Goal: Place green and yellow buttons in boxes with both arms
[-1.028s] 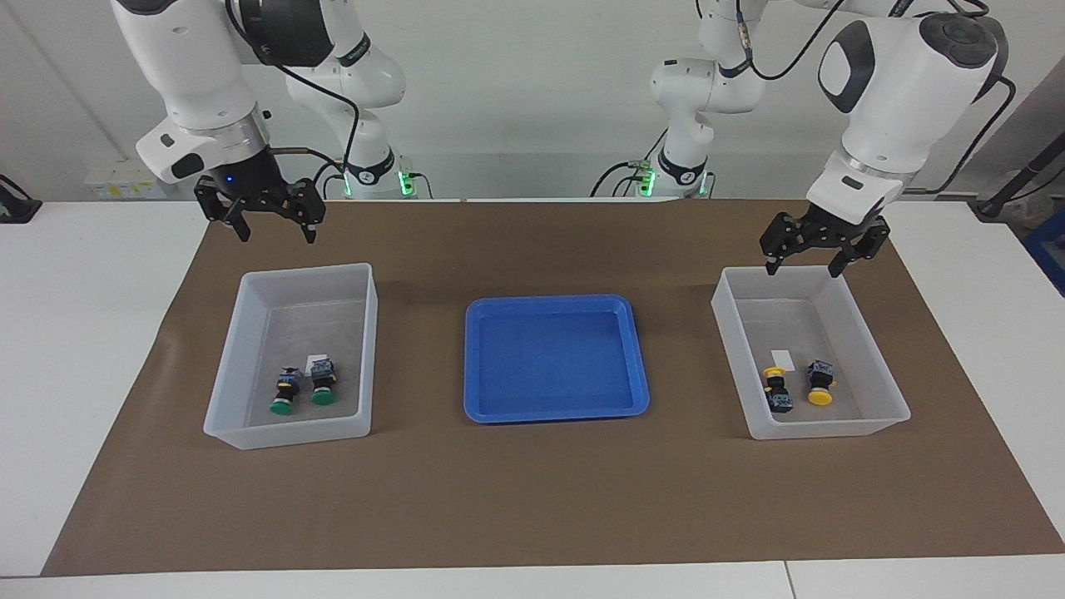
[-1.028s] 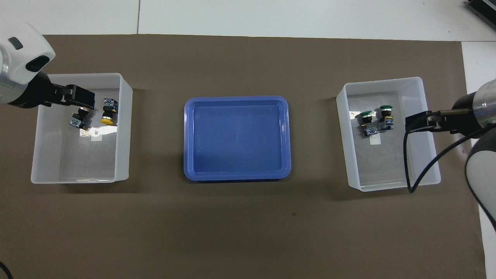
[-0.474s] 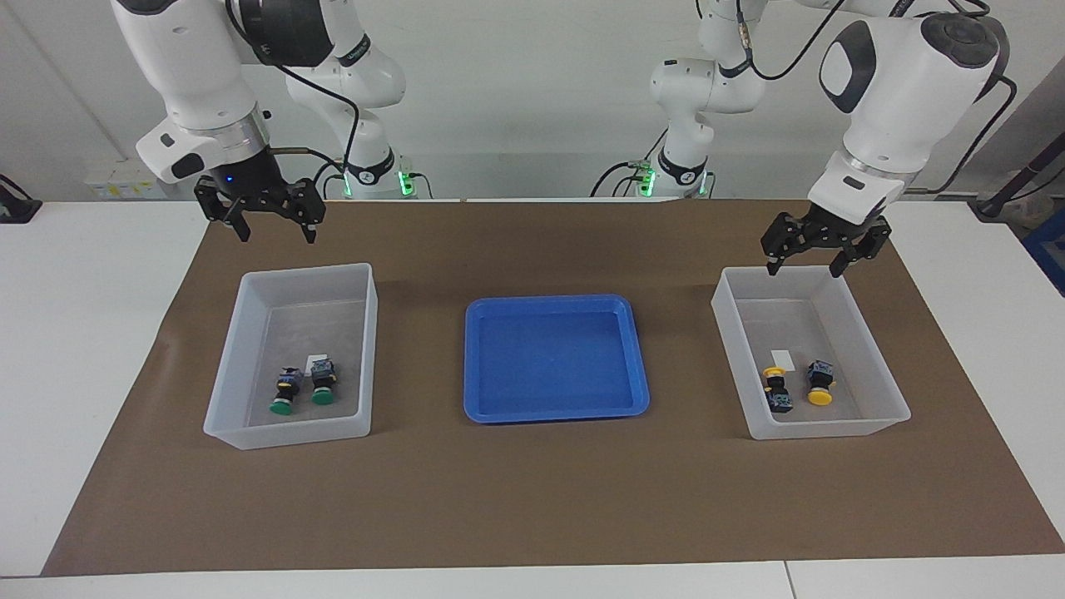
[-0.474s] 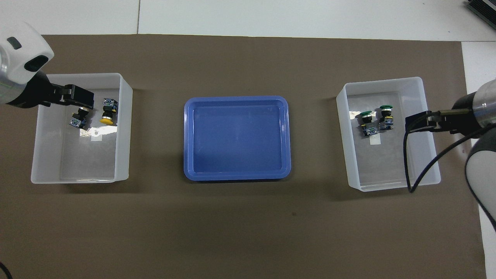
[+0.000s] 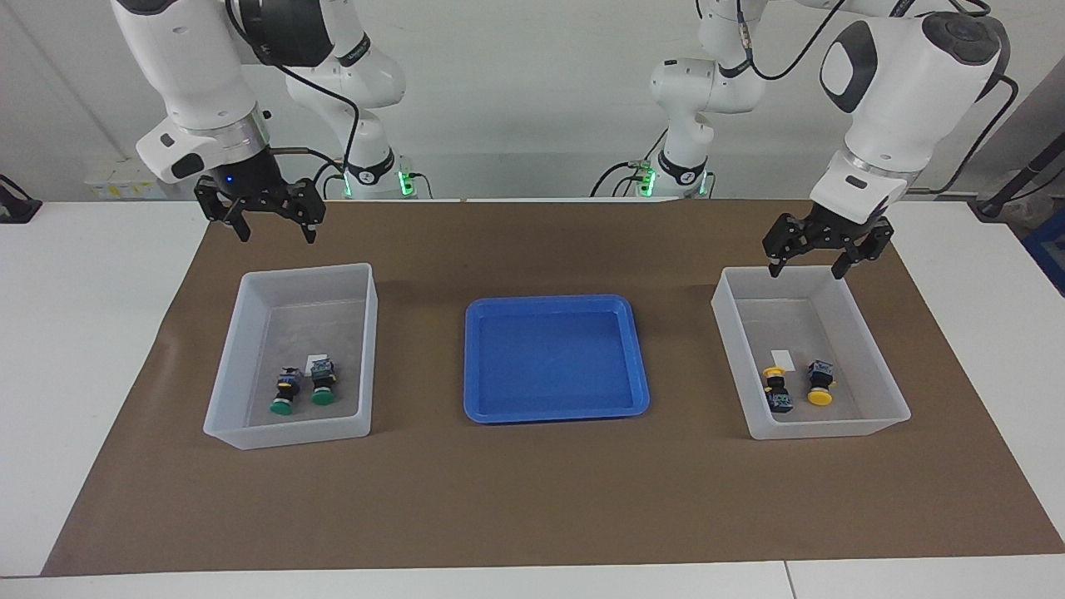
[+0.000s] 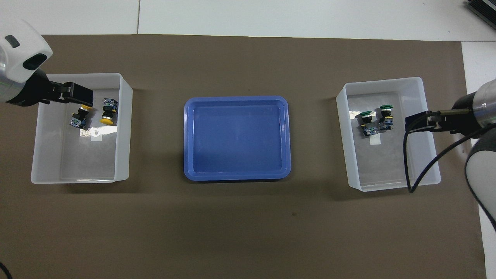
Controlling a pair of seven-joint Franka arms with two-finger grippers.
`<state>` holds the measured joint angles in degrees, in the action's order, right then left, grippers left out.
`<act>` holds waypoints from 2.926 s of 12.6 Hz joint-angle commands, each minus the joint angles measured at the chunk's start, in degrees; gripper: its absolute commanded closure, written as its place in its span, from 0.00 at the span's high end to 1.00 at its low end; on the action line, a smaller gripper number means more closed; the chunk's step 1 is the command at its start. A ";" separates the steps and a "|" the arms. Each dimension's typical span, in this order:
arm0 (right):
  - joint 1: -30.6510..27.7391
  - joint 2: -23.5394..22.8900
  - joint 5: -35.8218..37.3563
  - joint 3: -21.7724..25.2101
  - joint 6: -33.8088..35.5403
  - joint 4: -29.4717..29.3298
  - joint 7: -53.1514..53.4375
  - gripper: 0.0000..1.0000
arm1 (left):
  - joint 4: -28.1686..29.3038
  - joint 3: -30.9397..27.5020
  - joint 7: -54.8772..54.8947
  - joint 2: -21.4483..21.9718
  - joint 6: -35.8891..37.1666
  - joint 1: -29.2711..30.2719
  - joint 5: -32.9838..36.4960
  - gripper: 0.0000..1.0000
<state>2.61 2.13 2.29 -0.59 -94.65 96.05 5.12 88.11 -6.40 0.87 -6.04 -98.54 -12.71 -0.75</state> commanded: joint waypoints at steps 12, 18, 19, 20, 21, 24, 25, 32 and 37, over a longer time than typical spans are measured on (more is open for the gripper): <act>-1.11 -0.29 -1.77 -0.55 0.88 -0.60 -1.42 1.00 | 2.42 0.07 0.09 1.73 -2.36 0.84 1.01 1.00; -1.11 -0.29 -1.77 -0.64 0.79 -0.60 -1.42 1.00 | 2.51 0.07 1.23 1.73 -3.06 2.06 1.01 1.00; -1.11 -0.29 -1.77 -0.55 0.87 -0.51 -1.42 1.00 | 2.51 0.07 1.84 1.73 -2.89 2.07 1.01 1.00; -1.11 -0.29 -1.77 -0.64 0.88 -0.60 -1.42 1.00 | 2.51 -0.02 1.85 1.64 -2.89 2.07 1.01 1.00; -1.11 -0.29 -1.77 -0.55 0.88 -0.60 -1.42 1.00 | 2.42 -0.02 1.85 1.55 -2.97 2.07 1.10 1.00; -1.11 -0.29 -1.77 -0.55 0.88 -0.51 -1.42 1.00 | 2.16 -0.02 1.85 1.47 -2.62 1.72 1.10 1.00; -1.11 -0.29 -1.77 -0.55 0.88 -0.60 -1.42 1.00 | 2.16 -0.02 1.85 1.47 -2.36 1.63 1.10 1.00; -1.11 -0.29 -1.77 -0.55 0.87 -0.51 -1.42 1.00 | 2.16 -0.02 1.85 1.73 -0.07 1.19 1.10 1.00; -1.11 -0.29 -1.77 -0.55 0.88 -0.51 -1.42 1.00 | 2.07 -0.02 1.76 1.82 0.45 1.19 1.10 1.00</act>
<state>2.61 2.13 2.29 -0.59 -94.65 96.05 5.12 88.42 -6.20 2.27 -6.03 -98.77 -10.96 -0.67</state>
